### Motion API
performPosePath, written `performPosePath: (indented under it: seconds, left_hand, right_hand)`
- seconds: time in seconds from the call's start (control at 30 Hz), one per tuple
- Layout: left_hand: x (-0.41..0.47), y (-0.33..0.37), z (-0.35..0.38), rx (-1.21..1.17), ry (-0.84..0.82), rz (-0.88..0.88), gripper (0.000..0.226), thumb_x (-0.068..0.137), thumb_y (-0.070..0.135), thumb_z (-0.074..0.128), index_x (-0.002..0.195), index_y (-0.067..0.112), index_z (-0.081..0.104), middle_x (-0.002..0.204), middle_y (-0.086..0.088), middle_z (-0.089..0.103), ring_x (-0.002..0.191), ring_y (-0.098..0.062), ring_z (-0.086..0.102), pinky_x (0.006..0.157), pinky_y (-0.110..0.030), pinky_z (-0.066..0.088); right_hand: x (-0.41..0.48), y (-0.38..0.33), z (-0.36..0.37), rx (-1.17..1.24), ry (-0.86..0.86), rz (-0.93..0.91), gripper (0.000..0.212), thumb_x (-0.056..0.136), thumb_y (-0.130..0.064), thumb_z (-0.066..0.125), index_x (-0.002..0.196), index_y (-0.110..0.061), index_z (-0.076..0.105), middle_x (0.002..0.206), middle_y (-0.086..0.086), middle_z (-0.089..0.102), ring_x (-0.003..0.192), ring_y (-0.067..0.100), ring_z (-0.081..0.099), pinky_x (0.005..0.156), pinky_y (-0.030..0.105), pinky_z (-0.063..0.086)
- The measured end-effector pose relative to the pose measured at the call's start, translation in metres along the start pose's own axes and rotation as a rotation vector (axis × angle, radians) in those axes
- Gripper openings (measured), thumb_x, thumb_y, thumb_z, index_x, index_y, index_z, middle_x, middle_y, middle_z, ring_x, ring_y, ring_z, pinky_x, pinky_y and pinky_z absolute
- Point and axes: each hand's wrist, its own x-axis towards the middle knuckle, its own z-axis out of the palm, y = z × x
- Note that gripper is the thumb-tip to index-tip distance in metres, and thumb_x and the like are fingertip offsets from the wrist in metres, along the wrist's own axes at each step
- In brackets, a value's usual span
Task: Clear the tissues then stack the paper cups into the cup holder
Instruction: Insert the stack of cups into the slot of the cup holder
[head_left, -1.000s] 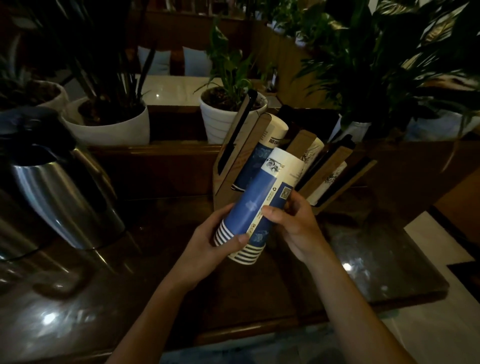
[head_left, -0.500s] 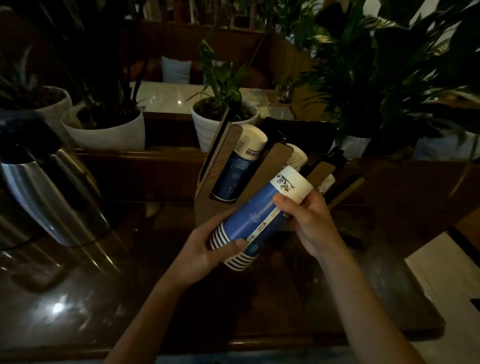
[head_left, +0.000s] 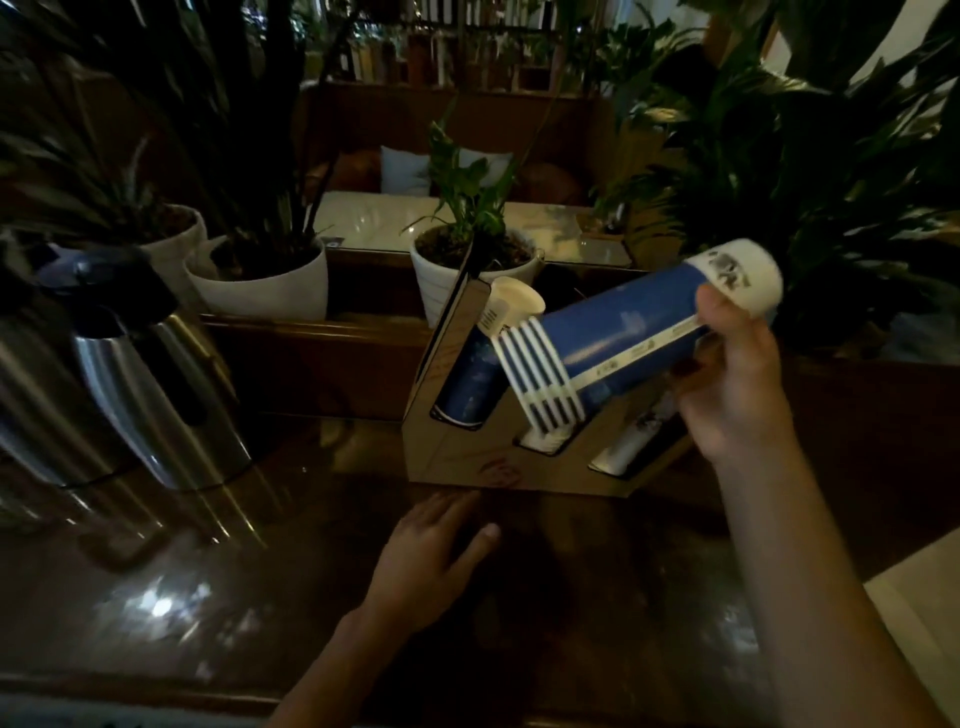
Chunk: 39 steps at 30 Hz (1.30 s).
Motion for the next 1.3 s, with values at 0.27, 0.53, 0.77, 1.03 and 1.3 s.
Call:
performPosePath:
  seconds: [0.27, 0.53, 0.77, 1.03, 1.3]
  left_hand:
    - [-0.002, -0.02, 0.041, 0.367, -0.122, -0.024, 0.09, 0.074, 0.086, -0.029, 0.156, 0.05, -0.016, 0.17, 0.01, -0.024, 0.154, -0.019, -0.03, 0.123, -0.042, -0.022]
    - [0.0, -0.02, 0.043, 0.392, -0.153, -0.022, 0.086, 0.072, 0.085, -0.029, 0.152, 0.052, -0.024, 0.168, 0.011, -0.032, 0.154, -0.022, -0.036, 0.112, -0.037, -0.04]
    - [0.005, -0.019, 0.043, 0.39, -0.155, -0.018, 0.088, 0.07, 0.092, -0.025, 0.15, 0.055, -0.024, 0.166, 0.013, -0.034, 0.154, -0.021, -0.035, 0.105, -0.036, -0.044]
    - [0.004, -0.018, 0.042, 0.437, -0.125, -0.032, 0.078, 0.088, 0.088, -0.001, 0.152, 0.051, -0.024, 0.169, 0.011, -0.03, 0.156, -0.023, -0.032, 0.103, -0.036, -0.042]
    - [0.004, -0.017, 0.041, 0.398, -0.164, -0.027, 0.094, 0.064, 0.093, -0.027, 0.149, 0.055, -0.025, 0.167, 0.011, -0.034, 0.152, -0.019, -0.036, 0.112, -0.041, -0.04]
  right_hand:
    - [0.029, -0.034, 0.036, 0.021, -0.028, -0.16, 0.04, 0.086, -0.023, 0.07, 0.122, -0.009, 0.058, 0.106, 0.004, 0.071, 0.105, 0.021, 0.07, 0.084, 0.038, 0.056]
    - [0.063, -0.057, 0.077, -0.088, -0.003, -0.355, 0.044, 0.078, -0.019, 0.081, 0.116, -0.01, 0.06, 0.107, 0.004, 0.07, 0.1, 0.017, 0.072, 0.083, 0.033, 0.056]
    - [0.087, -0.055, 0.091, -0.304, -0.032, -0.362, 0.056, 0.073, -0.024, 0.087, 0.122, -0.015, 0.059, 0.112, -0.001, 0.071, 0.1, 0.008, 0.072, 0.079, 0.024, 0.056]
    - [0.095, -0.027, 0.079, -0.433, -0.058, -0.291, 0.055, 0.068, -0.03, 0.09, 0.115, -0.026, 0.062, 0.104, -0.011, 0.074, 0.095, 0.003, 0.072, 0.071, 0.018, 0.056]
    - [0.083, 0.013, 0.082, -0.53, -0.124, -0.254, 0.084, 0.066, -0.035, 0.09, 0.136, -0.028, 0.046, 0.119, -0.007, 0.062, 0.096, -0.004, 0.067, 0.074, 0.018, 0.056]
